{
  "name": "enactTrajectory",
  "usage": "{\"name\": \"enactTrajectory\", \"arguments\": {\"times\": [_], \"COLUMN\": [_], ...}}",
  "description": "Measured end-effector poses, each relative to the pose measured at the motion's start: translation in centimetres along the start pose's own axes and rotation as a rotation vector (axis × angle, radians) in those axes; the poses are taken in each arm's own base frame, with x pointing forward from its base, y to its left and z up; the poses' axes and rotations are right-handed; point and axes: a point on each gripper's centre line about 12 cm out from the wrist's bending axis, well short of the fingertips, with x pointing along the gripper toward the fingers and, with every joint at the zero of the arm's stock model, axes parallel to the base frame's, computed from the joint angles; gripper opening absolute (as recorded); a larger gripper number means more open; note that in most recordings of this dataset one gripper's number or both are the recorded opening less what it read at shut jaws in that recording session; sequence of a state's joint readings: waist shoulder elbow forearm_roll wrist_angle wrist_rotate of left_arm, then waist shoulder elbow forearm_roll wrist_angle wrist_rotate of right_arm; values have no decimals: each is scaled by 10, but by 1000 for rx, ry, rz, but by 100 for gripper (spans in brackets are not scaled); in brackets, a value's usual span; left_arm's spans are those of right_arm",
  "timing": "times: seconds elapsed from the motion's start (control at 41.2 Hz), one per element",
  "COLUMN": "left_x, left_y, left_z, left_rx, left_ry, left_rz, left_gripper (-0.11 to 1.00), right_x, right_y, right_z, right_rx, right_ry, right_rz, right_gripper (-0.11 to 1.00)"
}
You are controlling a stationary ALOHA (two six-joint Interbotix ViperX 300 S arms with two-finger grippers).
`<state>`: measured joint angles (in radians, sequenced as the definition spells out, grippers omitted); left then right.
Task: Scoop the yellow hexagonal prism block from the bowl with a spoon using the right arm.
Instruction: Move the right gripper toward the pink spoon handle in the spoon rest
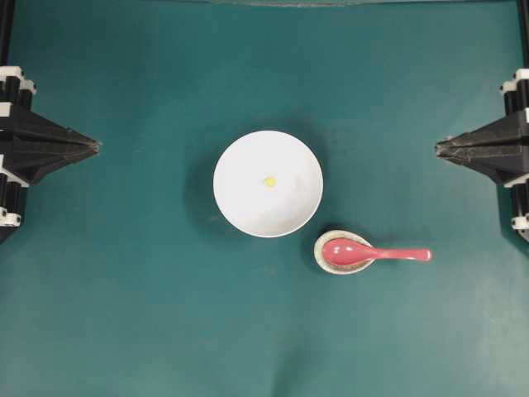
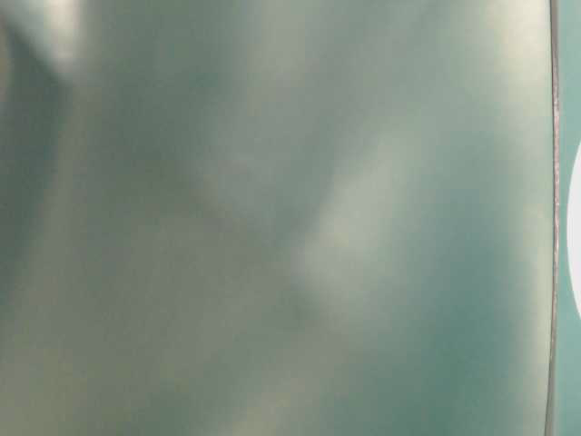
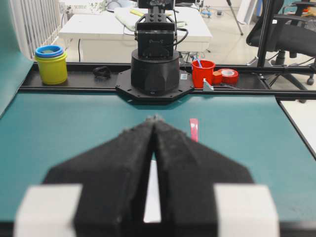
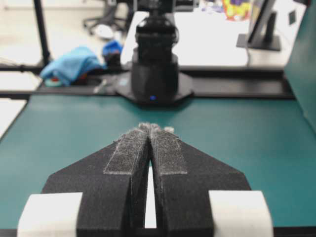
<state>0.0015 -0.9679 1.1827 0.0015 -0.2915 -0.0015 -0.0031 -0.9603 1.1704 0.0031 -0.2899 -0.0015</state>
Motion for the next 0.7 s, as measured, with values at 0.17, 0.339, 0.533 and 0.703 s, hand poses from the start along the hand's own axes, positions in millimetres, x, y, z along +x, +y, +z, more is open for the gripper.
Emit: {"name": "enactTrajectory", "arguments": {"times": [0.17, 0.339, 0.533, 0.703], "left_x": [0, 0, 0, 0], "left_y": [0, 0, 0, 0], "left_z": [-2, -2, -2, -2], "left_rx": [1, 1, 3, 3], "left_ry": [15, 17, 15, 18], "left_rz": [-1, 0, 0, -2], "left_gripper": [-1, -1, -1, -1], "right_x": [4, 5, 5, 5], "right_y": [0, 0, 0, 0], "right_z": [-6, -7, -8, -8], "right_rx": [2, 1, 3, 3], "right_ry": [34, 38, 40, 40], "right_rz": [0, -2, -2, -2], "right_gripper": [0, 0, 0, 6]}}
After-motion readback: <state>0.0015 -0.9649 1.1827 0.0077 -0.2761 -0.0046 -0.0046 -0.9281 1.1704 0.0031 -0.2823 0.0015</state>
